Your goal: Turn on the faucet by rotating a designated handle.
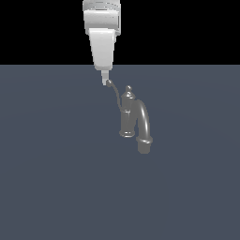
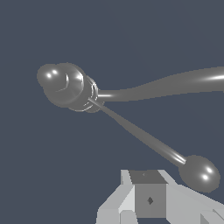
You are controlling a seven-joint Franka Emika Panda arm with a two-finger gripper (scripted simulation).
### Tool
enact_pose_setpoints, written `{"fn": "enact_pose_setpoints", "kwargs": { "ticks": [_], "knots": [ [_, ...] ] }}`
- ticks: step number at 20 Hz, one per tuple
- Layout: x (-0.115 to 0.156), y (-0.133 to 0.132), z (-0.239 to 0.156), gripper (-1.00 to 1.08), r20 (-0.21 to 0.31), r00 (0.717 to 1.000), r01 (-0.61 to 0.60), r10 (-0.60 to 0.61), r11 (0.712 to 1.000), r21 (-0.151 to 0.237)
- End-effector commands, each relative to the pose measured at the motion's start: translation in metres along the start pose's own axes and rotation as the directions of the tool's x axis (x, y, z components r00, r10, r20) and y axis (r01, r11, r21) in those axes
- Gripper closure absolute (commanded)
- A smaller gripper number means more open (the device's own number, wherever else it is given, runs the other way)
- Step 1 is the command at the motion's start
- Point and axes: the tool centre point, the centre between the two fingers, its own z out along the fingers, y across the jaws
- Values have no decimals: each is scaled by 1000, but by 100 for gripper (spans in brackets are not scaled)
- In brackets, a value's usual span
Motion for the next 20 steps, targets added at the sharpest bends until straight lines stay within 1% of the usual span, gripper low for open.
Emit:
{"fn": "enact_pose_setpoints", "kwargs": {
  "ticks": [1, 10, 11, 12, 20],
  "knots": [
    [10, 12, 1, 108, -1, 1000, -6, 6, 1000, -10],
    [36, 41, 1, 108, -1, 1000, -2, 2, 1000, -13],
    [36, 41, 1, 108, -1, 1000, -2, 2, 1000, -13],
    [26, 36, -1, 108, 0, 1000, 10, -10, 1000, -7],
    [76, 36, 0, 108, 0, 1000, 5, -5, 1000, -10]
  ]
}}
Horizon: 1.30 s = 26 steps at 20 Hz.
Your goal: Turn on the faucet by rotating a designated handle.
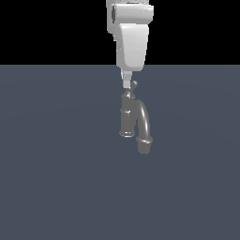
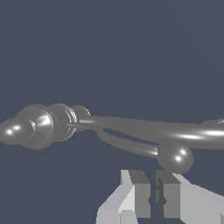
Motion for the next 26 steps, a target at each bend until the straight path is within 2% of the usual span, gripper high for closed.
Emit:
{"fn": "enact_pose_setpoints", "kwargs": {
  "ticks": [1, 10, 11, 12, 26],
  "knots": [
    [28, 2, 1, 108, -1, 1000, -24, 24, 1000, 0],
    [80, 4, 1, 108, -2, 1000, -30, 30, 1000, -4],
    [80, 4, 1, 108, -2, 1000, -30, 30, 1000, -4],
    [58, -1, 0, 108, 1, 1000, 2, -2, 1000, 0],
    [99, -33, 1, 108, 0, 1000, -13, 13, 1000, -1]
  ]
}}
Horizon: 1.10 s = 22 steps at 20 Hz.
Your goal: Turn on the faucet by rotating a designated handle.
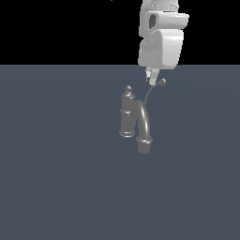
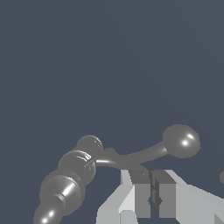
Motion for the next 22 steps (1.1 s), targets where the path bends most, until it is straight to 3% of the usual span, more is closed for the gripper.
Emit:
{"fn": "enact_pose_setpoints", "kwargs": {
  "ticks": [1, 17, 18, 19, 22],
  "knots": [
    [21, -2, 1, 108, -4, 1000, -26, 26, 1000, 0],
    [65, -34, 1, 108, -4, 999, -42, 42, 999, -2],
    [65, -34, 1, 108, -4, 999, -42, 42, 999, -2],
    [33, -42, 0, 108, 7, 1000, 6, -6, 1000, 1],
    [36, -50, 0, 108, 6, 1000, 2, -2, 1000, 1]
  ]
}}
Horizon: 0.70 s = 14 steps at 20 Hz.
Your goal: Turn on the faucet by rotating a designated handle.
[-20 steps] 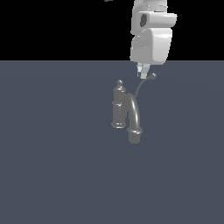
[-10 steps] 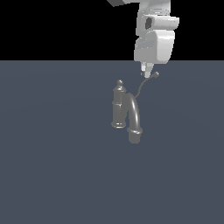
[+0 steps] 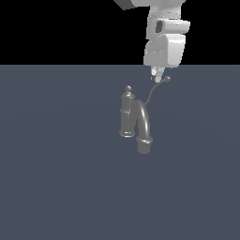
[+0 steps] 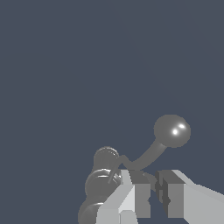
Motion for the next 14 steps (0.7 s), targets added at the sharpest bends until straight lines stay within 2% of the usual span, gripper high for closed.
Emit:
{"fn": "enact_pose_setpoints", "kwargs": {
  "ticks": [1, 14],
  "knots": [
    [4, -7, 0, 108, -2, 1000, -5, 5, 1000, 2],
    [15, -41, 1, 108, -6, 1000, -24, 24, 1000, 1]
  ]
}}
